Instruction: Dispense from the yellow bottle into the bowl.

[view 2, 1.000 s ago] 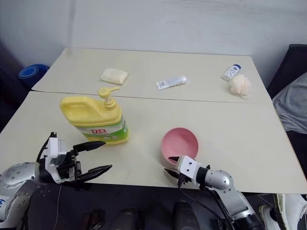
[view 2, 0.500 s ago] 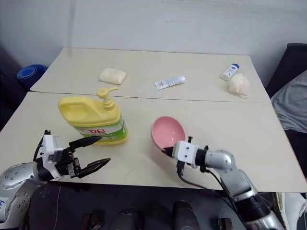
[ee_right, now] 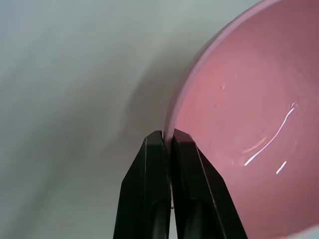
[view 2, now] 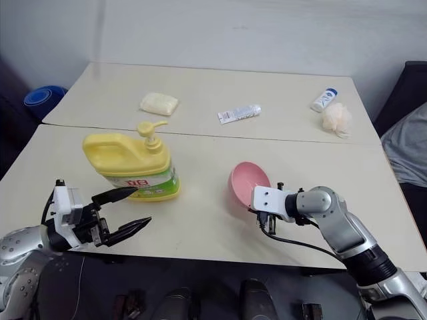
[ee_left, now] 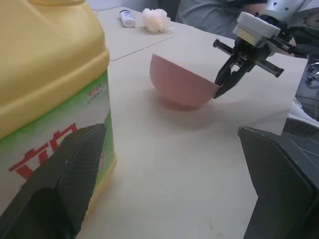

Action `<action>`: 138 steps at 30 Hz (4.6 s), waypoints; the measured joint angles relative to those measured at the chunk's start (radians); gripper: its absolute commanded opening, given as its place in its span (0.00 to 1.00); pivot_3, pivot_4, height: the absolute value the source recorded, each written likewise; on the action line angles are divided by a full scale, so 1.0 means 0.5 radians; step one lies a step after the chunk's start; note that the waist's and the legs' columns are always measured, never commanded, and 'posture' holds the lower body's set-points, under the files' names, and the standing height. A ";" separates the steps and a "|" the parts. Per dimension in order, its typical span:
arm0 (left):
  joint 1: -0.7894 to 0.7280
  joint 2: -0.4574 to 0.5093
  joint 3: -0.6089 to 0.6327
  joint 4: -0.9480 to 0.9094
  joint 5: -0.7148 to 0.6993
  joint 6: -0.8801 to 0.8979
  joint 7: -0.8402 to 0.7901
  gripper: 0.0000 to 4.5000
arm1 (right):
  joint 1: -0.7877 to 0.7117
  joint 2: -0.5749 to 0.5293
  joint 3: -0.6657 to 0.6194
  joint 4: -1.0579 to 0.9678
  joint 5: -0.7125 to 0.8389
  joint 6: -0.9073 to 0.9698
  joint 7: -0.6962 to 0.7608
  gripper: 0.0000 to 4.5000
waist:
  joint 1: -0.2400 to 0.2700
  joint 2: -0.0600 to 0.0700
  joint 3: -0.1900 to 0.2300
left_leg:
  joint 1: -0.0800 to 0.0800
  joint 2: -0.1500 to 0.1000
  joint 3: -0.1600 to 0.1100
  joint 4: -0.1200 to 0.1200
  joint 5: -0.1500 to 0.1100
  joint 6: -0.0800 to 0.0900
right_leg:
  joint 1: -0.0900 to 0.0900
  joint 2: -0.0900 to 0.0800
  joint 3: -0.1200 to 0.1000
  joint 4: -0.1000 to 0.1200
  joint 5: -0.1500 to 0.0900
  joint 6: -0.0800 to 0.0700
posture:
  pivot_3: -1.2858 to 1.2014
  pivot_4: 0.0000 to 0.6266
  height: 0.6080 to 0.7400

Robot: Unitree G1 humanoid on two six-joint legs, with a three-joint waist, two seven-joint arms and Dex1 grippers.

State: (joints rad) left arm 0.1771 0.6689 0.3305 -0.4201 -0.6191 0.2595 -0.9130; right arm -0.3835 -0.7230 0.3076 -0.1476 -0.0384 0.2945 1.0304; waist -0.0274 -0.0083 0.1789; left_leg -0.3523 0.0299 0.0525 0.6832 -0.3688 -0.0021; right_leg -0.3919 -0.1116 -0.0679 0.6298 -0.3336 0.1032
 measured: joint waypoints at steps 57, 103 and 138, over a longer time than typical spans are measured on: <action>-1.587 0.460 -0.208 0.287 -0.531 0.863 0.477 0.10 | -1.239 0.449 0.143 0.521 0.089 -0.160 0.449 0.00 | -0.010 0.000 0.006 | -0.011 -0.001 -0.010 -0.001 0.009 -0.008 | -0.008 0.018 -0.023 0.013 0.001 0.000 | 0.52 0.24 1.00; -1.621 0.388 -0.345 0.393 -0.165 1.078 0.399 0.00 | -1.562 0.616 0.165 0.882 0.031 -0.194 0.591 0.00 | -0.007 0.004 0.004 | 0.001 -0.001 -0.012 0.006 0.012 -0.011 | -0.001 0.005 -0.014 0.030 0.001 0.000 | 0.52 0.24 1.00; -1.569 0.208 0.082 0.440 -0.492 0.781 -0.065 0.00 | -1.435 0.346 0.050 0.943 0.042 -0.215 0.548 0.00 | -0.005 0.002 0.004 | -0.031 -0.004 -0.031 0.006 0.013 -0.011 | -0.013 0.002 -0.028 0.011 0.001 0.001 | 0.52 0.24 1.00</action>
State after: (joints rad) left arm -0.6072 0.7727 0.3717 -0.2004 -0.8651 0.6502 -0.9457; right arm -1.1009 -0.5498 0.3325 0.3241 -0.0173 0.1868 1.3041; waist -0.0300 -0.0073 0.1811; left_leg -0.3676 0.0278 0.0369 0.6861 -0.3623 -0.0076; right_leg -0.3983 -0.1107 -0.0819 0.6352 -0.3330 0.1034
